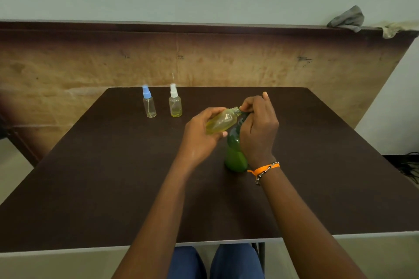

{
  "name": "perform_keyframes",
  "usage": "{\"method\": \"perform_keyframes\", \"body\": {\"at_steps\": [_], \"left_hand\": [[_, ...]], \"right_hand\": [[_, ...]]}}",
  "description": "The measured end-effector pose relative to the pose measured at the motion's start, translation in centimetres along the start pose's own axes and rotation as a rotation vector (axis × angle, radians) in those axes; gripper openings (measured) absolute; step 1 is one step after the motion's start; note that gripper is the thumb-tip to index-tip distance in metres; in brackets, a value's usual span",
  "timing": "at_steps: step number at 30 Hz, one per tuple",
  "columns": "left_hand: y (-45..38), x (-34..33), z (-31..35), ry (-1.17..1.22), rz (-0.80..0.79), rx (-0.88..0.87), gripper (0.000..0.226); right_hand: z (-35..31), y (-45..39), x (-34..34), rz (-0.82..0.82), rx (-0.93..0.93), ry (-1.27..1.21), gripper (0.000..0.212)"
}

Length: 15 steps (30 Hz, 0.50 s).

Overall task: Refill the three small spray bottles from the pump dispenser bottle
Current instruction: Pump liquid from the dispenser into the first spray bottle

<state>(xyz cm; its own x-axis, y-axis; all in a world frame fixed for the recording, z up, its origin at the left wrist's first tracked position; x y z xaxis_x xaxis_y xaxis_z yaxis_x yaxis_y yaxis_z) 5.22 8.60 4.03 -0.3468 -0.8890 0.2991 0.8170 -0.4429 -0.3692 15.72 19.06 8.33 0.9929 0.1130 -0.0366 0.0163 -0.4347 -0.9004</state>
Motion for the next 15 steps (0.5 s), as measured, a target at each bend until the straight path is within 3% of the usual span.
{"method": "perform_keyframes", "body": {"at_steps": [7, 15], "left_hand": [[0.0, -0.1, -0.4, 0.01, -0.005, 0.007, 0.053], [-0.1, -0.1, -0.5, 0.025, -0.008, 0.013, 0.052]], "right_hand": [[-0.3, 0.9, 0.4, 0.053, 0.048, 0.023, 0.031], [0.4, -0.4, 0.0, 0.016, -0.028, 0.03, 0.031]]}}
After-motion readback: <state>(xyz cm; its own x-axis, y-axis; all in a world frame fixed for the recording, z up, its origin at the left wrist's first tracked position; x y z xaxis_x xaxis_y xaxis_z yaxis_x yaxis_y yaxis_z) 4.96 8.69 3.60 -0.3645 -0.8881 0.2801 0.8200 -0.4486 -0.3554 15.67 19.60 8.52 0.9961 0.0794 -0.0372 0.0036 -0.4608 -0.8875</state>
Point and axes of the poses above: each hand's wrist, its own y-axis away from the middle knuckle, its own x-axis out of the back of the hand, z = x × y, the point moved 10 cm from there along -y, towards the middle knuckle, and after that the axes turned 8 degrees about z, right-handed, at the moved point
